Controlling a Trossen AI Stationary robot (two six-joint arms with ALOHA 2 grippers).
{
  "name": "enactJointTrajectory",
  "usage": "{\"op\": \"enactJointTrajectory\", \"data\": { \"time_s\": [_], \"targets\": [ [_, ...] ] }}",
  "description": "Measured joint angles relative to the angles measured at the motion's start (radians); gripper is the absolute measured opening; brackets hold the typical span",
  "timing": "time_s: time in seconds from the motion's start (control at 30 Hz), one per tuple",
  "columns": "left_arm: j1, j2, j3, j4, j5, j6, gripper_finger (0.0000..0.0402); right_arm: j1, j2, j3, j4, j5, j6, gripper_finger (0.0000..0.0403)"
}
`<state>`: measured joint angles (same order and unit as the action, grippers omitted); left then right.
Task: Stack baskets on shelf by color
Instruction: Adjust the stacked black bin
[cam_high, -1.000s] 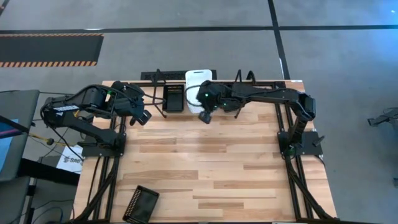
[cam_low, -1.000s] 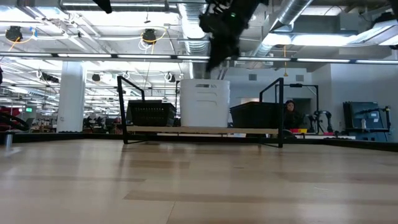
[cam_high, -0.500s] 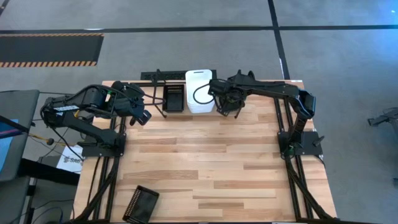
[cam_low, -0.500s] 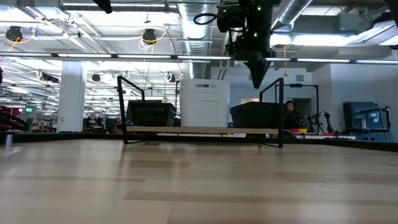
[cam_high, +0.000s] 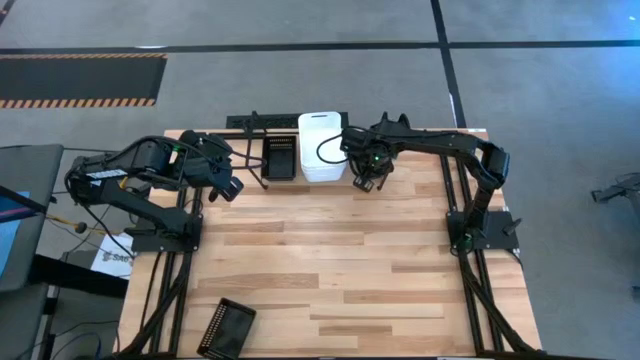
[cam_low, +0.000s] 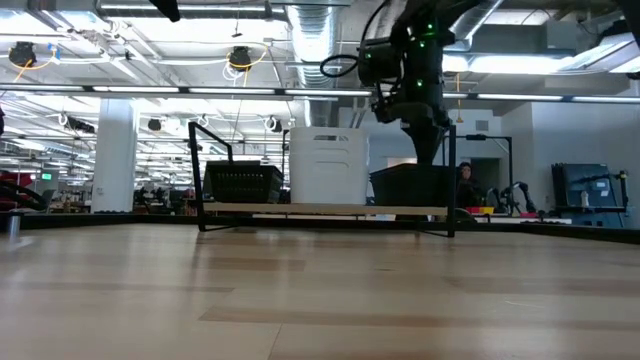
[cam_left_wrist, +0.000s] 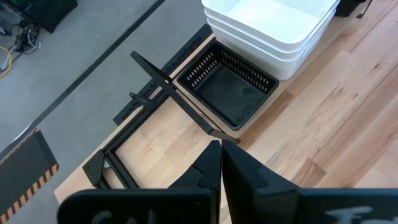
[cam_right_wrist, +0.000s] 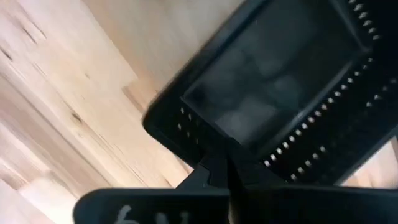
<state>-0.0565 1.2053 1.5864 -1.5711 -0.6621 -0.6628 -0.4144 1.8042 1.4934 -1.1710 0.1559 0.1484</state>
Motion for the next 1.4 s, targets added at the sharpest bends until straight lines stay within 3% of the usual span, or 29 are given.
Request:
{"op": "enactJointTrajectory", "data": {
  "time_s": [0.2,0.97,1.4],
  "targets": [
    [0.0,0.0,0.0,0.0,0.0,0.0,0.0,-0.005,-0.001,-0.044,0.09,-0.064,0.001,0.0],
    [0.0,0.0,0.0,0.0,0.0,-0.012,0.0,0.005,-0.002,-0.044,0.294,-0.099,0.007,0.0],
    [0.0,0.0,0.0,0.0,0.0,-0.014,0.0,0.036,-0.036,0.133,0.292,-0.116,-0.025,0.0]
  ]
}}
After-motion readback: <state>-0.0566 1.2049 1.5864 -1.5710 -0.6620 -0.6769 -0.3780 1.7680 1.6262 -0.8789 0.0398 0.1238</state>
